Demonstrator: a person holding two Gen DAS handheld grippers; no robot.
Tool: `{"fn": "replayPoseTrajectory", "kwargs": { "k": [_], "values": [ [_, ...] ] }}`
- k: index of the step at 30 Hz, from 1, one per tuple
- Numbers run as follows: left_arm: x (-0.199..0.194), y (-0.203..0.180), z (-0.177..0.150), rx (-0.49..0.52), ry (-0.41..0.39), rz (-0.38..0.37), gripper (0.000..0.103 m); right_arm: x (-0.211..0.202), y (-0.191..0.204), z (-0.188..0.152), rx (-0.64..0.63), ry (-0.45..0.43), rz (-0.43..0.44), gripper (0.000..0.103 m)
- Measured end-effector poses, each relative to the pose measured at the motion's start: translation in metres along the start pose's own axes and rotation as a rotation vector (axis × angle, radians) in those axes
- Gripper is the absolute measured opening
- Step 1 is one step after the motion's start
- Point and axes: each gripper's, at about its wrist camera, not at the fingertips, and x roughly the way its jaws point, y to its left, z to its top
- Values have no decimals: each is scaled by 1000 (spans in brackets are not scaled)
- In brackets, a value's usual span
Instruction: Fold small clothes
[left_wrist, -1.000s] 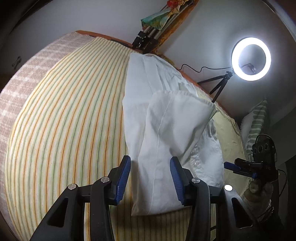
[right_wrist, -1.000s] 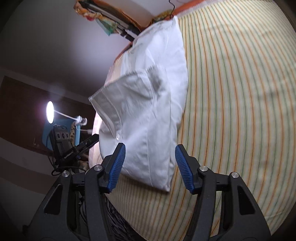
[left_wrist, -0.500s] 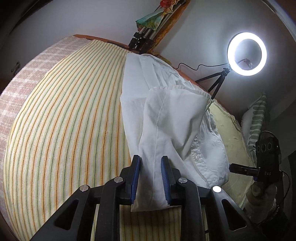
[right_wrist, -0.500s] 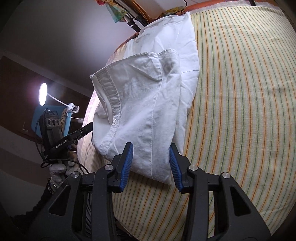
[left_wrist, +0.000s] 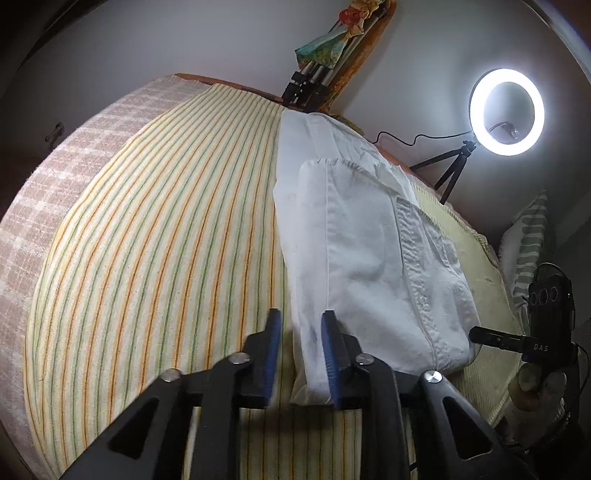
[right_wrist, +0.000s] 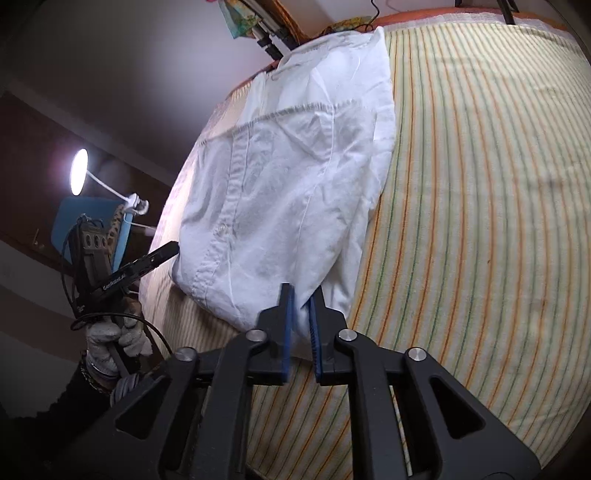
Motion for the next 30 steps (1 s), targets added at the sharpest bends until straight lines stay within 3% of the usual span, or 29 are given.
{"fn": "replayPoseTrajectory", "kwargs": {
  "k": [2, 4, 8, 12, 16, 19, 20, 21, 24, 30],
  "values": [
    [-8, -3, 6, 16, -30, 8, 27, -8, -2, 6, -11, -31, -9, 25],
    [-14, -9, 15, 46, -61, 15, 29, -13, -4, 16, -10, -66, -11, 29],
    [-10, -26, 33, 114, -77, 4, 30, -15, 3, 37, -60, -134, -62, 29],
    [10, -47, 44, 218, -57, 10, 31, -8, 21, 49, -163, -139, -26, 29],
    [42, -53, 50, 276, -17, 72, 32, 20, 28, 56, -259, -88, -139, 29],
    [59, -43, 53, 294, -9, 156, 34, 33, 12, 62, -242, -64, -196, 28],
    [62, -37, 54, 286, -7, 172, 41, 32, 7, 64, -229, -69, -204, 24],
    [64, -30, 55, 266, 2, 161, 49, 28, 3, 65, -218, -70, -201, 23],
    [62, -14, 61, 204, 16, 123, 53, 17, -3, 71, -194, -66, -198, 23],
    [49, -17, 90, 218, -25, 113, 50, -15, -8, 94, -183, -147, -201, 54]
  ]
}}
